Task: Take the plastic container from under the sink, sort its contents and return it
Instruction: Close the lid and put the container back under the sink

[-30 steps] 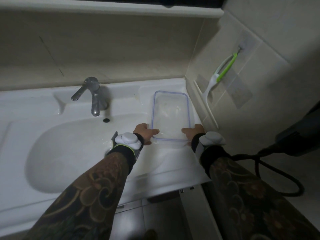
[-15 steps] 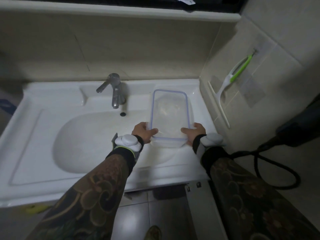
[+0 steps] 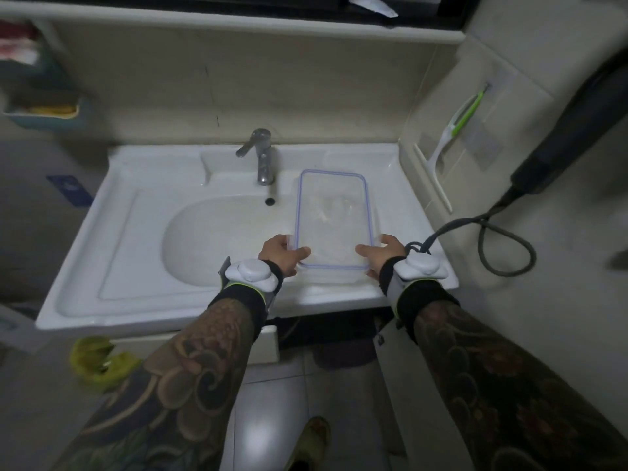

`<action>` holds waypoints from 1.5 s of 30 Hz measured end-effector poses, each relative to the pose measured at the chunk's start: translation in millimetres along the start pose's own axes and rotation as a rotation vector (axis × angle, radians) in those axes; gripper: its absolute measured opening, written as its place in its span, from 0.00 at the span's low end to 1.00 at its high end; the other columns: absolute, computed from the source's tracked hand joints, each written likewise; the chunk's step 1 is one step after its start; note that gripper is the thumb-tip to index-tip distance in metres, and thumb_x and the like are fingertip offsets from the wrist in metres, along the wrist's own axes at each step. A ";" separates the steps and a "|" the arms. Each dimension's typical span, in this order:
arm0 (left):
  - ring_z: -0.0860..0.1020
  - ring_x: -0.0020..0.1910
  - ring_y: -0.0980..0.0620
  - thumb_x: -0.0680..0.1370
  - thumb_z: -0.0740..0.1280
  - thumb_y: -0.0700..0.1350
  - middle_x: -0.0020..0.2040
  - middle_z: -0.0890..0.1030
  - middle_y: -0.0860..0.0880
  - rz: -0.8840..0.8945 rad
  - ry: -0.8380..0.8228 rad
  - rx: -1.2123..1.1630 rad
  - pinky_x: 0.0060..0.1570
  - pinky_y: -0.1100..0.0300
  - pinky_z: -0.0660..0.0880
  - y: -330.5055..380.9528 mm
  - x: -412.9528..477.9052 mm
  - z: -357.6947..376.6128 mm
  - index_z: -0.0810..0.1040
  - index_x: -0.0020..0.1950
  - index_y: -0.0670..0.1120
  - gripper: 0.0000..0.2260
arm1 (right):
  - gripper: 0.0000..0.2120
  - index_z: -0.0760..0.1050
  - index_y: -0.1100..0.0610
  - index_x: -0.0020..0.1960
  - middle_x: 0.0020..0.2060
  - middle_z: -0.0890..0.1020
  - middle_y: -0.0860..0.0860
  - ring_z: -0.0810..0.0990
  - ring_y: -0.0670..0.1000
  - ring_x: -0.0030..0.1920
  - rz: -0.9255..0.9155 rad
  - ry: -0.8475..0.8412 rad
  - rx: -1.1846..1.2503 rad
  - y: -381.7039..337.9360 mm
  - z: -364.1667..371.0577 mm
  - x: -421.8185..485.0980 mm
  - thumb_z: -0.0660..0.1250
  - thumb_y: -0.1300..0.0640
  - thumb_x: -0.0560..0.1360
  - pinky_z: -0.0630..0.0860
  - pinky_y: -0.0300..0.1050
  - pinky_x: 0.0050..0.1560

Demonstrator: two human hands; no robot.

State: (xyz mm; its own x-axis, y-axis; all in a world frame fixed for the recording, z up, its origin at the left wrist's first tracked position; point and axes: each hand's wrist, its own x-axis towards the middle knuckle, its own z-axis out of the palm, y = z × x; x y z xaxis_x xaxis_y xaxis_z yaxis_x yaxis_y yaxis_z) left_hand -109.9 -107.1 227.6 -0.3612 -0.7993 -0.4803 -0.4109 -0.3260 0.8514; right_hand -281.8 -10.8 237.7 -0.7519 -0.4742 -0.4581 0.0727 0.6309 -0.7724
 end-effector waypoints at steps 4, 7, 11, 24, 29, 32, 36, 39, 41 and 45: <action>0.78 0.49 0.44 0.73 0.73 0.44 0.54 0.78 0.44 0.006 -0.003 -0.016 0.53 0.49 0.80 -18.3 -35.8 -9.8 0.73 0.65 0.41 0.22 | 0.35 0.62 0.57 0.74 0.69 0.71 0.57 0.74 0.60 0.66 -0.017 0.006 -0.015 15.8 -4.9 -43.9 0.71 0.54 0.71 0.73 0.55 0.66; 0.79 0.53 0.43 0.73 0.73 0.44 0.56 0.78 0.44 0.002 -0.002 -0.016 0.54 0.48 0.80 -33.6 -58.5 -11.4 0.72 0.67 0.41 0.24 | 0.36 0.61 0.58 0.75 0.70 0.70 0.58 0.73 0.60 0.67 -0.030 0.004 -0.042 30.2 -10.4 -69.1 0.71 0.54 0.71 0.71 0.55 0.68; 0.79 0.59 0.39 0.72 0.74 0.46 0.64 0.77 0.43 0.016 -0.011 0.022 0.58 0.44 0.78 -51.3 -88.2 -9.8 0.71 0.69 0.41 0.28 | 0.36 0.62 0.59 0.74 0.71 0.69 0.57 0.71 0.58 0.69 -0.052 0.030 -0.024 52.3 -21.9 -99.9 0.72 0.55 0.70 0.68 0.52 0.70; 0.79 0.58 0.40 0.72 0.74 0.46 0.60 0.80 0.41 0.022 0.032 0.034 0.61 0.44 0.76 -116.0 -193.8 23.7 0.75 0.66 0.40 0.24 | 0.32 0.67 0.61 0.71 0.68 0.73 0.57 0.75 0.60 0.65 -0.055 -0.033 -0.004 135.9 -66.1 -176.6 0.72 0.58 0.69 0.73 0.56 0.66; 0.79 0.59 0.40 0.72 0.74 0.46 0.61 0.80 0.40 -0.007 0.036 0.049 0.62 0.44 0.75 -157.3 -236.1 43.1 0.74 0.67 0.40 0.26 | 0.35 0.62 0.60 0.74 0.71 0.69 0.56 0.71 0.59 0.69 -0.031 -0.071 0.001 185.6 -82.4 -204.0 0.72 0.58 0.71 0.69 0.55 0.69; 0.79 0.59 0.41 0.72 0.74 0.45 0.62 0.79 0.40 -0.034 0.045 0.009 0.61 0.46 0.76 -177.2 -253.0 56.2 0.73 0.67 0.39 0.26 | 0.36 0.60 0.60 0.75 0.72 0.67 0.55 0.70 0.59 0.69 -0.025 -0.096 -0.023 209.3 -91.2 -211.3 0.71 0.58 0.71 0.69 0.54 0.70; 0.80 0.57 0.39 0.73 0.73 0.43 0.61 0.79 0.39 -0.099 0.033 -0.061 0.54 0.45 0.80 -204.0 -262.0 74.0 0.72 0.68 0.39 0.25 | 0.35 0.61 0.60 0.74 0.72 0.68 0.57 0.70 0.59 0.69 -0.003 -0.101 -0.034 239.3 -94.9 -211.3 0.71 0.59 0.71 0.68 0.55 0.70; 0.81 0.49 0.42 0.73 0.73 0.42 0.60 0.80 0.38 -0.109 0.043 -0.086 0.44 0.51 0.80 -224.2 -259.1 82.8 0.73 0.66 0.39 0.23 | 0.34 0.62 0.61 0.74 0.71 0.69 0.57 0.71 0.59 0.69 0.015 -0.097 -0.037 260.2 -92.4 -206.1 0.71 0.59 0.71 0.68 0.54 0.70; 0.80 0.48 0.44 0.73 0.73 0.41 0.59 0.80 0.38 -0.120 0.047 -0.106 0.47 0.51 0.79 -238.1 -253.4 89.4 0.74 0.64 0.38 0.21 | 0.34 0.61 0.61 0.74 0.72 0.68 0.57 0.70 0.59 0.69 0.035 -0.098 -0.046 273.9 -89.7 -199.0 0.71 0.59 0.71 0.67 0.52 0.71; 0.79 0.45 0.46 0.73 0.73 0.40 0.57 0.80 0.41 -0.193 0.019 -0.152 0.46 0.52 0.79 -265.5 -235.5 98.0 0.74 0.64 0.41 0.20 | 0.35 0.60 0.60 0.74 0.72 0.68 0.57 0.70 0.59 0.69 0.061 -0.126 -0.091 296.4 -76.3 -180.2 0.71 0.57 0.72 0.67 0.53 0.71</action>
State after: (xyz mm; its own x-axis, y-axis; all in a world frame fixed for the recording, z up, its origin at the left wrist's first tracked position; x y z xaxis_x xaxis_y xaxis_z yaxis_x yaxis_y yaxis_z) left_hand 2.3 217.2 94.0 -0.2720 -0.7235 -0.6344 -0.3393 -0.5448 0.7668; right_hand -174.8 308.5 124.9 -0.6593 -0.5030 -0.5589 0.0516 0.7113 -0.7010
